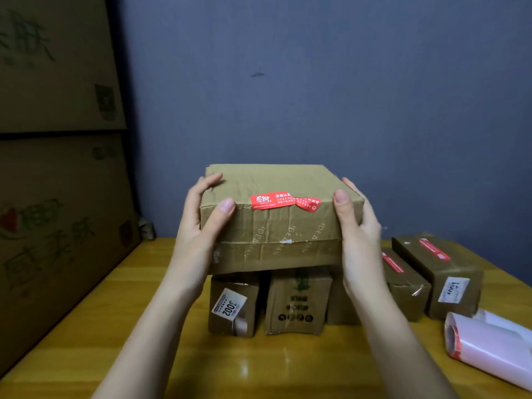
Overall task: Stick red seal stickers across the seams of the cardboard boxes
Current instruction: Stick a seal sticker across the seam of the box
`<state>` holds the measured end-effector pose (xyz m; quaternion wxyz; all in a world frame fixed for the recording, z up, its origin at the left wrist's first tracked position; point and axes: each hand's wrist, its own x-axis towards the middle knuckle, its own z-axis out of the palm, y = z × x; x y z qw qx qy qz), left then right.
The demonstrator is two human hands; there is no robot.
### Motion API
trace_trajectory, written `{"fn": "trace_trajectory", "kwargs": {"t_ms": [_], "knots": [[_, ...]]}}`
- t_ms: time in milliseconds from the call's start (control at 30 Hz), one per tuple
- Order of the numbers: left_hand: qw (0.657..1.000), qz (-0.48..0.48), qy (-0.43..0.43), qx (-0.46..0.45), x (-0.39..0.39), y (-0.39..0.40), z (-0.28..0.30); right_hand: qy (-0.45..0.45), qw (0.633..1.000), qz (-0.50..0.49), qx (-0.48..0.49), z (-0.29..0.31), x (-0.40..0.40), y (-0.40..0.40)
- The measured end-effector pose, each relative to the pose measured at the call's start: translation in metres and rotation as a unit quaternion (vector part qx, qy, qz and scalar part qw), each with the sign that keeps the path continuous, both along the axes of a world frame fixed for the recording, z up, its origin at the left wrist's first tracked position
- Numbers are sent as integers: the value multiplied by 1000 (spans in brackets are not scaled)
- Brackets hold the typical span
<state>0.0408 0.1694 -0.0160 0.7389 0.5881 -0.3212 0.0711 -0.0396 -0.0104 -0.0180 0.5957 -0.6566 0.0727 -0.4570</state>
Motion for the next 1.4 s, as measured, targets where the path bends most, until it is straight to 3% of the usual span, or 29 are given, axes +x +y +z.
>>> {"fn": "trace_trajectory", "kwargs": {"t_ms": [233, 367, 567, 767, 867, 1033, 1233, 1400], "knots": [[996, 20, 63, -53, 8, -11, -1, -109, 962, -142, -208, -1, 4, 3], [996, 33, 65, -44, 14, -9, -2, -81, 925, -158, -336, 0, 3, -4], [998, 68, 3, -13, 20, -8, -5, 19, 946, -90, -312, 3, 0, -8], [990, 125, -71, -7, 24, -3, -8, -2, 932, -114, -345, -1, 1, -4], [991, 114, -62, -13, 24, -3, -7, 2, 908, -153, -391, -3, 3, -1], [998, 59, -17, -15, 20, -5, -6, -49, 900, -184, -392, -2, 2, -1], [999, 23, 15, -23, 18, -7, -5, -92, 839, -262, -467, -2, -1, -6], [999, 36, 26, -31, 17, -8, -4, -71, 832, -259, -486, -3, 0, -9]]}}
